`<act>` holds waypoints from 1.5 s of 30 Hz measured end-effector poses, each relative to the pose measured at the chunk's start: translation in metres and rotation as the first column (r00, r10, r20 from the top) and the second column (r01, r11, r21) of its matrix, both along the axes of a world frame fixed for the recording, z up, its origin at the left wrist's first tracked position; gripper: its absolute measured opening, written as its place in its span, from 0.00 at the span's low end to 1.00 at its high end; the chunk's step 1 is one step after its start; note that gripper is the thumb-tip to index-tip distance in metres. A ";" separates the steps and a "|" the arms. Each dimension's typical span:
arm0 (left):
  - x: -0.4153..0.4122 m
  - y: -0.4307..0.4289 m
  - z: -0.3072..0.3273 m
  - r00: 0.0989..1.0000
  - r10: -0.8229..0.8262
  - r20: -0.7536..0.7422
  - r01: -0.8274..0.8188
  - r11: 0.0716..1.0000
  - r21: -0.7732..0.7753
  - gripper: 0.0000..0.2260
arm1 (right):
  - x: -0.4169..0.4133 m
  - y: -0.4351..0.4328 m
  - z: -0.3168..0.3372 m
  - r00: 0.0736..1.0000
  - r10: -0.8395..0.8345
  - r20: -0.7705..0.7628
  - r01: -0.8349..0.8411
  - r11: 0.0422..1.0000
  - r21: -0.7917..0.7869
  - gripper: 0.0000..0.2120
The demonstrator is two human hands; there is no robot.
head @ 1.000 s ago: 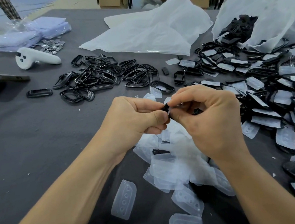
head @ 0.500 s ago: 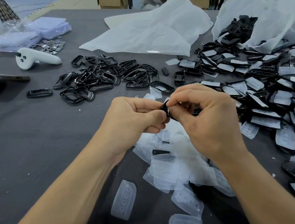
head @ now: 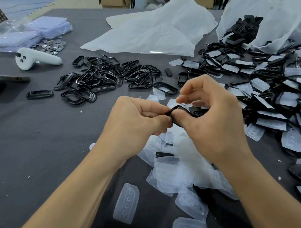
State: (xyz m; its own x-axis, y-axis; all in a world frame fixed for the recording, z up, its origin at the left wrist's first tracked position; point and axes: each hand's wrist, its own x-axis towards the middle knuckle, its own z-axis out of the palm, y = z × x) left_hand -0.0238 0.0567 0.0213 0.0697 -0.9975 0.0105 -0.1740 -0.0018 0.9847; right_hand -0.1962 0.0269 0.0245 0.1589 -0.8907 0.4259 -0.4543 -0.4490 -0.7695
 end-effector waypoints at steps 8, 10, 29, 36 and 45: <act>0.001 0.003 0.001 0.993 -0.087 0.073 0.086 0.996 0.018 0.08 | -0.004 -0.003 0.002 0.985 0.101 0.141 -0.136 0.953 0.270 0.14; 0.003 0.002 0.002 0.995 -0.073 0.071 0.072 0.997 0.020 0.07 | -0.003 -0.004 0.001 0.978 0.099 0.182 -0.154 0.936 0.316 0.13; 0.005 -0.004 0.003 0.974 -0.006 -0.226 0.058 0.973 0.225 0.07 | -0.007 -0.010 0.004 0.941 0.100 0.324 -0.224 0.902 0.371 0.07; 0.002 -0.004 0.000 0.998 0.008 -0.061 0.007 0.973 0.232 0.04 | -0.004 -0.010 -0.002 0.950 0.119 0.288 -0.216 0.918 0.334 0.07; -0.005 -0.005 -0.002 0.989 0.145 -0.020 -0.141 0.978 0.153 0.10 | -0.001 -0.011 -0.006 0.921 0.103 0.375 -0.237 0.913 0.332 0.11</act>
State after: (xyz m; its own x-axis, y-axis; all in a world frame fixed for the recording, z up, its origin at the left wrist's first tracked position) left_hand -0.0284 0.0514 0.0193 0.2096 -0.9671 -0.1439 -0.1305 -0.1735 0.9761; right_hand -0.1974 0.0160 0.0183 0.2263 -0.9651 0.1321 -0.0749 -0.1524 -0.9855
